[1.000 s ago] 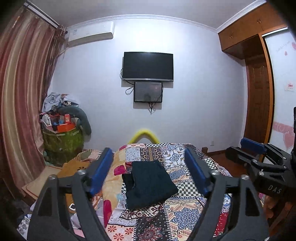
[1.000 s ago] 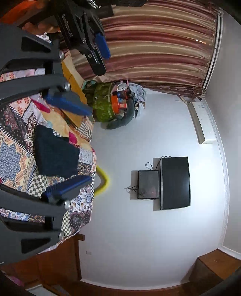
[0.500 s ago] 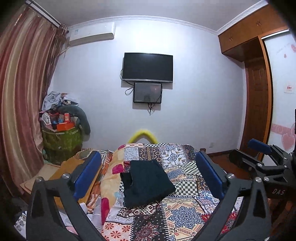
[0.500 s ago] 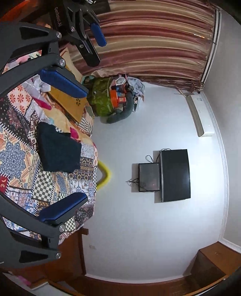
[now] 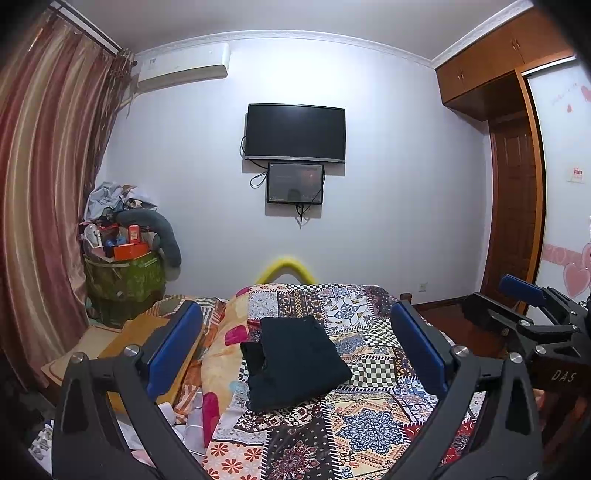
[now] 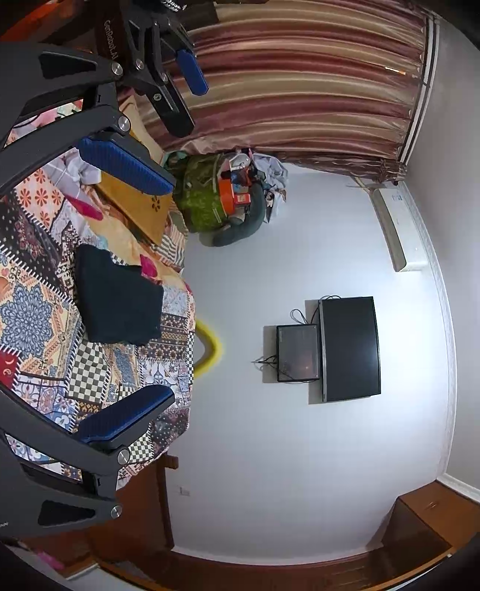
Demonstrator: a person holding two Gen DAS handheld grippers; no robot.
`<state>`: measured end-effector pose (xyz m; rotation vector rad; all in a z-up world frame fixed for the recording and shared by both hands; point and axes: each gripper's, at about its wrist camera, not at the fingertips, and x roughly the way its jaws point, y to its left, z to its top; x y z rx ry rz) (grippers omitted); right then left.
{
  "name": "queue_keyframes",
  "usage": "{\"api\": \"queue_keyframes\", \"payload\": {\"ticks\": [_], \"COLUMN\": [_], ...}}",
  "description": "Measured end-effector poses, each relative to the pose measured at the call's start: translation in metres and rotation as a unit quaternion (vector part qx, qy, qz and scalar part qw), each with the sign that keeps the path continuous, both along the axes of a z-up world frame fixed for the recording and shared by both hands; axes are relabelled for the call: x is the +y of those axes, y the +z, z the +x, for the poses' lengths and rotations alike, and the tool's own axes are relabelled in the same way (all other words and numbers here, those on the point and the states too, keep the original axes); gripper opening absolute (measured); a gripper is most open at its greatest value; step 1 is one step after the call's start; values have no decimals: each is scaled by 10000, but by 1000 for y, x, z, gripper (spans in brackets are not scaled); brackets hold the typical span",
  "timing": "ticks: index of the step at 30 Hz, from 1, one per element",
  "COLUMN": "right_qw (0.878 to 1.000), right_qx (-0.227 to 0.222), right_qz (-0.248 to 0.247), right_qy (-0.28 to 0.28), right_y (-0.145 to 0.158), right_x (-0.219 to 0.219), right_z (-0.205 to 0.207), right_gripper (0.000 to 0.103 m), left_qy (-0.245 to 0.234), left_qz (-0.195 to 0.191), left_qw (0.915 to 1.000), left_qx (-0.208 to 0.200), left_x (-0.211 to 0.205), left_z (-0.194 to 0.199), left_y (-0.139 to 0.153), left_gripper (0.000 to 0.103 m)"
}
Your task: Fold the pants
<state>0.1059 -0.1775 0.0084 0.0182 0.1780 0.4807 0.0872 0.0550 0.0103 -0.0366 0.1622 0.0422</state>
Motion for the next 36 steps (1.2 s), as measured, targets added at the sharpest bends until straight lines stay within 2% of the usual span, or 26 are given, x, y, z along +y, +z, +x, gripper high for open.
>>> {"api": "queue_keyframes", "payload": {"ticks": [30,36], "right_qw": [9999,9999], "right_qx": [119,119], "right_qz": [59,61], "right_qy": [-83,-84], "right_y": [0,0], "right_x": [-5,-5], "right_z": [-1,-1], "right_gripper": [102,102], "left_qy": [-23,-225], "left_qz": [-50,-153], "left_qw": [10000,9995], "left_qx": [76,135], "left_x": [-1,0], "left_z": [8,11], "left_y": [-5,-7], "left_gripper": [103,103]}}
